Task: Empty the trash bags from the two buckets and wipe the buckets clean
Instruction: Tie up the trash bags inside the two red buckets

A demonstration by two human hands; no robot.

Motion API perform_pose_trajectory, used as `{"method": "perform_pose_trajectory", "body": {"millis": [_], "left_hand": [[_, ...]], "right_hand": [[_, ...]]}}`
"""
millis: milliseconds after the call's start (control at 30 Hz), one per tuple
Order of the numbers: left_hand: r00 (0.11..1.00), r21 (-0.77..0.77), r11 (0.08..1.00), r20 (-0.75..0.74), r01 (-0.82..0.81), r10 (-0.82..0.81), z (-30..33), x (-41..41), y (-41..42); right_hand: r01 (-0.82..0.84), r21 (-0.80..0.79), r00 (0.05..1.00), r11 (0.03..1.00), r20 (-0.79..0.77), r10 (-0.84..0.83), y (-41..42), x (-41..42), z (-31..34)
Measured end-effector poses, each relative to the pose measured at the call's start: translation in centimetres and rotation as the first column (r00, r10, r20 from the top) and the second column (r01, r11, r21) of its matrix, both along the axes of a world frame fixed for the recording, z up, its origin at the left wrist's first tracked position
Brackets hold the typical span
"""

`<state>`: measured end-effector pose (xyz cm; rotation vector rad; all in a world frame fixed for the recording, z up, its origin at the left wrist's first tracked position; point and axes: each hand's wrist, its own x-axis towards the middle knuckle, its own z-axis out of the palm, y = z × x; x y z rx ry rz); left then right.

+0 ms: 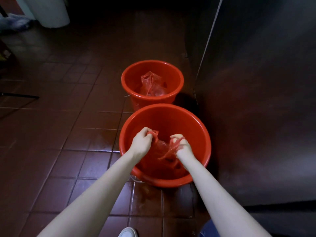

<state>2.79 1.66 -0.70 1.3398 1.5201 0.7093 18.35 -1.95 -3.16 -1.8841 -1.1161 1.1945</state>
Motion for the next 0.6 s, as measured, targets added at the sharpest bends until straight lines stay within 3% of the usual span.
{"method": "perform_pose_trajectory", "body": {"millis": [100, 233, 300, 400, 500, 600], "left_hand": [[0.991, -0.027, 0.994, 0.079, -0.109, 0.111, 0.1, 0.3, 0.6], [0.988, -0.037, 0.991, 0.073, -0.132, 0.134, -0.3, 0.6, 0.7], [0.976, -0.047, 0.984, 0.125, -0.173, 0.178, -0.3, 0.6, 1.1], [0.957, -0.078, 0.976, 0.195, -0.203, 0.214, 0.0, 0.5, 1.2], [0.955, -0.098, 0.979, 0.224, -0.176, 0.194, 0.0, 0.1, 1.0], [0.966, -0.082, 0.986, 0.205, -0.143, 0.157, 0.3, -0.4, 0.6]], "right_hand": [[-0.090, -0.075, 0.995, 0.993, -0.058, 0.086, 0.1, -2.2, -0.5], [0.073, 0.054, 0.966, 0.996, -0.252, -0.057, -0.5, -2.9, 0.0], [-0.013, 0.133, 0.940, 0.991, -0.336, 0.058, -1.3, -2.6, 0.2], [-0.345, 0.165, 0.914, 0.924, -0.165, 0.371, -2.7, -3.1, -0.4], [-0.633, 0.116, 0.774, 0.766, 0.106, 0.624, -4.0, -3.8, -1.4], [-0.698, 0.078, 0.712, 0.712, 0.183, 0.678, -3.9, -4.2, -1.0]]}}
